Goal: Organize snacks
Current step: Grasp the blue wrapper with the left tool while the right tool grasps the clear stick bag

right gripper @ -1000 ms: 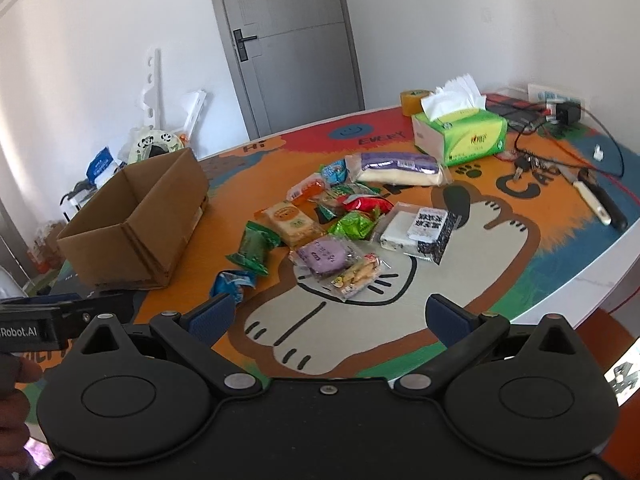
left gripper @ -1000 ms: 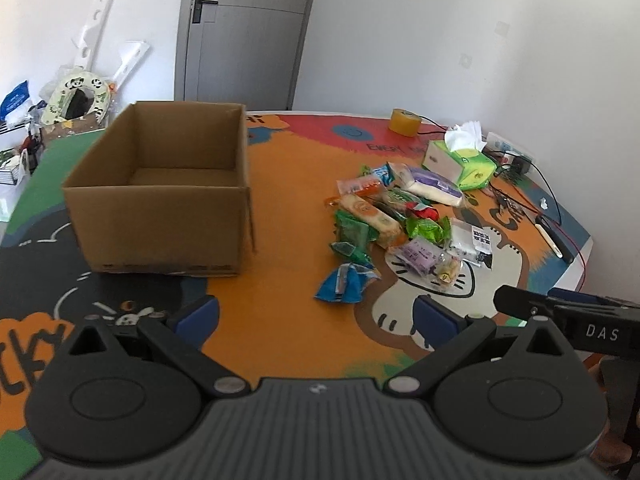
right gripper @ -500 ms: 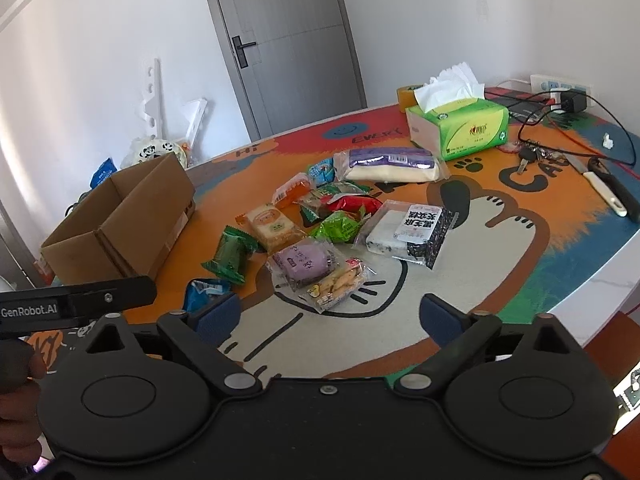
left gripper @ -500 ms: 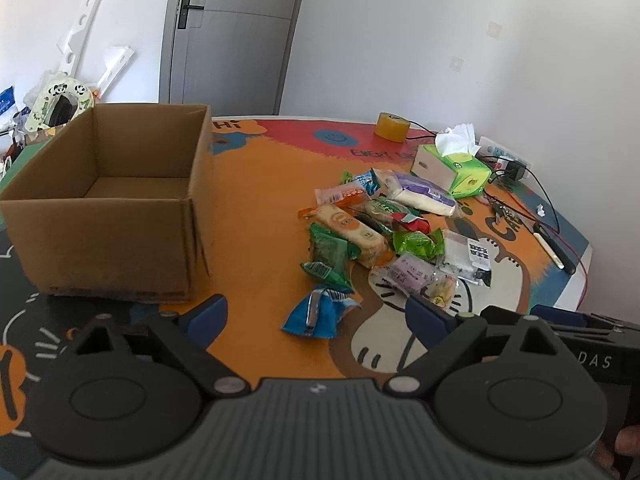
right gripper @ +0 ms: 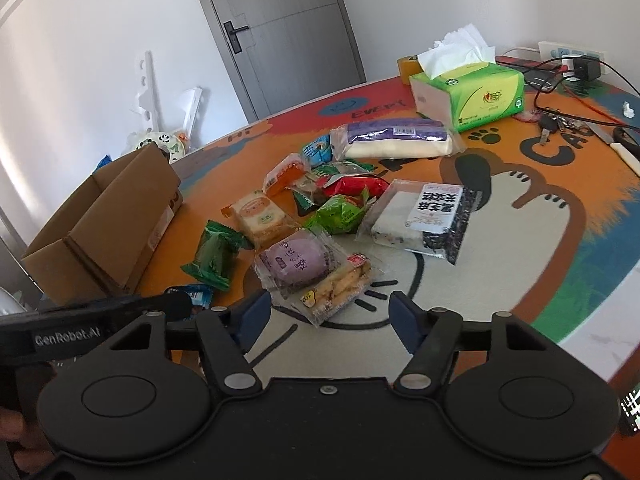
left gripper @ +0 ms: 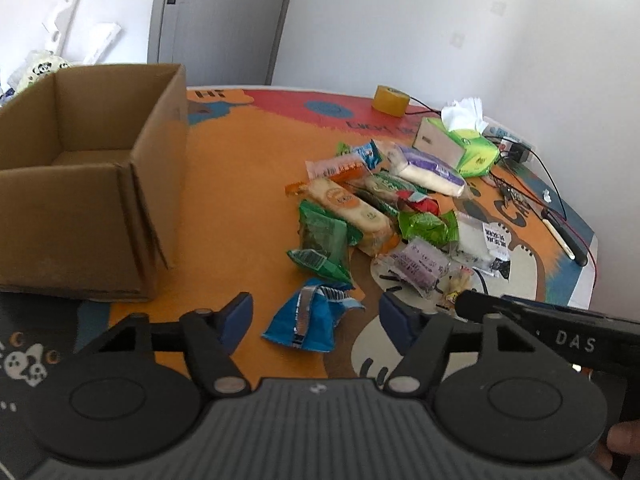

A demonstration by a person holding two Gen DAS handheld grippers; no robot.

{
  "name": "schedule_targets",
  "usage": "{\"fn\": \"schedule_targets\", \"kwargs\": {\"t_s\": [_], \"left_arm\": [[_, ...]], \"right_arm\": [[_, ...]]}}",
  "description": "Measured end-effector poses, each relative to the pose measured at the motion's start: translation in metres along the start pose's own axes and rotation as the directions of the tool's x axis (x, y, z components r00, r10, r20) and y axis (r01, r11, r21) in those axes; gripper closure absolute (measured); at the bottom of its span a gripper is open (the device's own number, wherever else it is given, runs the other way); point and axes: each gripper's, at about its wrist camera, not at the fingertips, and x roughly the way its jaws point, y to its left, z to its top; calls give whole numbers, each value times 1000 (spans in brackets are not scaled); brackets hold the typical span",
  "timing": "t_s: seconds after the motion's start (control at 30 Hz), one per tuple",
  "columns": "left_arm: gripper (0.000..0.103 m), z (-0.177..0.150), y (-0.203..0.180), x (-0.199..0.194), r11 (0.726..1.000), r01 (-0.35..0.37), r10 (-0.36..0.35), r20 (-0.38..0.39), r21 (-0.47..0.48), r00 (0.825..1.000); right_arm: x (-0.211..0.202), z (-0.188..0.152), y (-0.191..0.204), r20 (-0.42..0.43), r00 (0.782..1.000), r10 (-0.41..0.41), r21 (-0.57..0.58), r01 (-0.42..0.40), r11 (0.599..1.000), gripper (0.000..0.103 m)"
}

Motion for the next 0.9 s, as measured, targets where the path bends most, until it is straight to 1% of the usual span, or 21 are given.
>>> {"fn": "schedule_targets", "kwargs": {"t_s": [0.03,0.17,0.23,0.3,0.37,0.4,0.5,0.57,0.63,0.67,0.7,0.77,0.9], "left_arm": [[39,-1,0,2,1000,-1,1,-5,0,1000],[49,-3,2,10,1000,-6,6,-27,-1,1000],[53,-5,3,9,1000,-14,15,-19,5,1000],[61,-5,6,9,1000,-19,19,-13,0,1000],[65,-5,8,8,1000,-23,23,-11,-4,1000],[65,-5,9,7,1000,-19,19,-9,-7,1000],[67,-6,10,5,1000,-14,14,-2,-19,1000],[69,-6,9,3,1000,-10,10,5,-20,1000],[71,-6,8,-1,1000,0,1,14,-18,1000],[78,-6,8,-3,1000,2,-1,19,-17,1000],[82,-6,7,-5,1000,15,-14,25,-19,1000],[86,-5,6,-8,1000,20,-19,32,-20,999],[88,-7,5,-10,999,24,-23,36,-22,999]], "right_arm": [[3,0,1,-1,1000,-1,0,1,1000,38],[17,2,4,-12,1000,-3,0,3,1000,38],[21,3,7,-10,1000,-9,-7,9,1000,39],[24,4,10,-6,1000,-10,-19,10,1000,39],[28,6,12,-4,1000,-18,-29,18,999,39],[29,6,12,2,1000,-24,-33,24,999,39],[32,7,11,11,999,-35,-37,35,999,47],[32,8,9,14,999,-31,-34,32,999,60],[30,7,7,9,1000,-27,-32,27,999,68],[29,7,5,7,1000,-21,-30,22,999,74],[28,6,4,7,1000,-18,-28,18,999,78],[24,5,2,9,1000,-18,-28,19,999,82],[15,1,1,17,1000,-5,-21,5,1000,83]]}}
